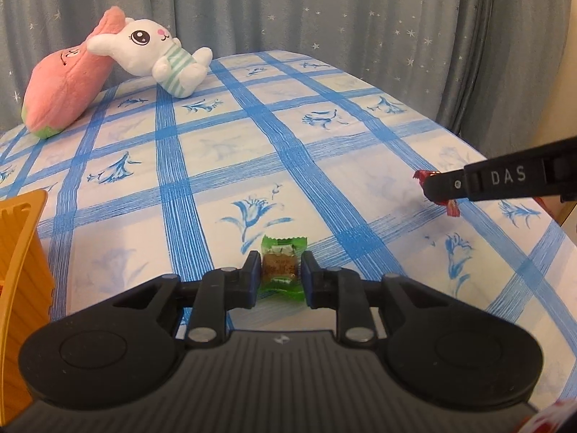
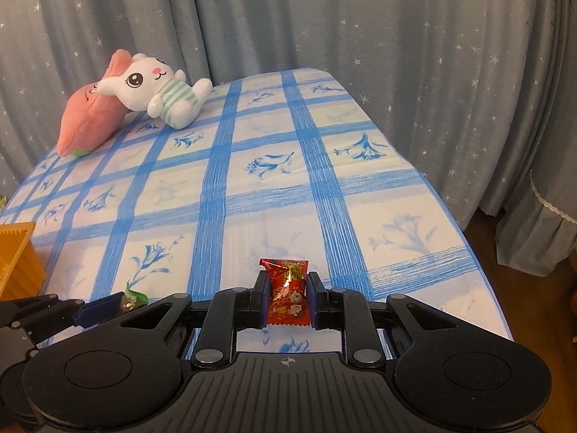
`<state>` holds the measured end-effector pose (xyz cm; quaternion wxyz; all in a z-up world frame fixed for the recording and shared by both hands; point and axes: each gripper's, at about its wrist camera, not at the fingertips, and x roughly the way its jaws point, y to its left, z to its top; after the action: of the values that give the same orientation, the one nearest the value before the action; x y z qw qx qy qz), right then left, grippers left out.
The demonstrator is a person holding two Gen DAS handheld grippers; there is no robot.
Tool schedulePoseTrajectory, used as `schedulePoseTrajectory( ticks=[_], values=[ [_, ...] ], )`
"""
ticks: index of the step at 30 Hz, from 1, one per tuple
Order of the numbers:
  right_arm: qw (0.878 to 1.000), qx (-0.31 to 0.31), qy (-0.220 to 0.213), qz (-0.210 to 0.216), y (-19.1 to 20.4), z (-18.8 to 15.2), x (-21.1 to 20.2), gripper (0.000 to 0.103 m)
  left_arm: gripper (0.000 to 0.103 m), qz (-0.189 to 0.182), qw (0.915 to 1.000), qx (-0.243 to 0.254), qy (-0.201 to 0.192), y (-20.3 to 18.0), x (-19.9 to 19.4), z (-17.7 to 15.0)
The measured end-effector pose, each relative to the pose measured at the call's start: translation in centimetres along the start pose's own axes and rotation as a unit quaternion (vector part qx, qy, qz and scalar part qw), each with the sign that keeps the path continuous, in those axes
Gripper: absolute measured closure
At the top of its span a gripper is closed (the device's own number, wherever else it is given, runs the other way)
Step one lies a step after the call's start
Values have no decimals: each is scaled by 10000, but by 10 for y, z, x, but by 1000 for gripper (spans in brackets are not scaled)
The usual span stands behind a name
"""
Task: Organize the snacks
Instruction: 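Carry the green candy to the tray with left tool while right tool carries the red candy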
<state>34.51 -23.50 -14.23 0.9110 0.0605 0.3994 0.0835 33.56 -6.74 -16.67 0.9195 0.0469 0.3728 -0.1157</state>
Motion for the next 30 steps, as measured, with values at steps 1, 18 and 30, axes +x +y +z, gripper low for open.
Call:
schedulePoseTrajectory(
  ticks=[1, 18, 30],
  values=[
    [10000, 2, -1, 6, 0, 0, 0, 82, 82, 8, 10000, -8, 26, 0, 0, 1],
    [9995, -3, -281, 164, 37, -25, -75, 82, 85, 157, 9963, -850, -24, 7, -105, -7],
    [9992, -133, -191, 334, 76, -77, -154, 82, 85, 421, 9924, -1138, -187, 11, -215, -39]
  ],
)
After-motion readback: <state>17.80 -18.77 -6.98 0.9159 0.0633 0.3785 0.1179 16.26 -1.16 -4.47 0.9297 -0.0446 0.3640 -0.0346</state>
